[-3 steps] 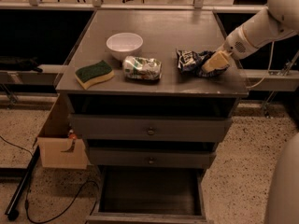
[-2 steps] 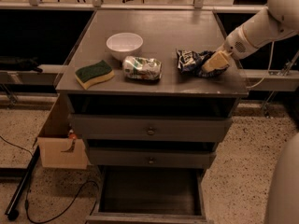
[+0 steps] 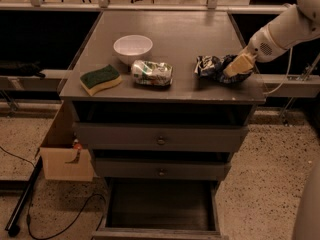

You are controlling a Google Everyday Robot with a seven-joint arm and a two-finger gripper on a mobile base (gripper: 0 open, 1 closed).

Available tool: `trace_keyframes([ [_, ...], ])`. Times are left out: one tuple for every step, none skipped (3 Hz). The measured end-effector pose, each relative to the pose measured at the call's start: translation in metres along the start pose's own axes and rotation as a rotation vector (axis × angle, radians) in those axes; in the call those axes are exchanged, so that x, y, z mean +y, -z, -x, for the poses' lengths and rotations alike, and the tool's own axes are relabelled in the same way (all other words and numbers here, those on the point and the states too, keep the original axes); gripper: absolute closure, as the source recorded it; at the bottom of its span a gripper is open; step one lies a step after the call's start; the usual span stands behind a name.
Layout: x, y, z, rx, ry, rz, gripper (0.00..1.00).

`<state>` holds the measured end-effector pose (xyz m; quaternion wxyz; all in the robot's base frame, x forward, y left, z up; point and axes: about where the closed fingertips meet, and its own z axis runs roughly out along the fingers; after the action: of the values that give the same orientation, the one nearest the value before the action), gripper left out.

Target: Place blue chip bag into bottom drawer

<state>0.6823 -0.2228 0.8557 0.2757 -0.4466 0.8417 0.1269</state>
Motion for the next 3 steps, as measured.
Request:
trace_keyframes([
  [0.017,0.040,-0.013,-0.041,-0.015,-0.003,1.00],
  [0.033,0.065,-0.028,-0.079,-0.033,0.000,1.00],
  [0.070,0.082,-0.060,-0.139,-0.084,0.032,1.00],
])
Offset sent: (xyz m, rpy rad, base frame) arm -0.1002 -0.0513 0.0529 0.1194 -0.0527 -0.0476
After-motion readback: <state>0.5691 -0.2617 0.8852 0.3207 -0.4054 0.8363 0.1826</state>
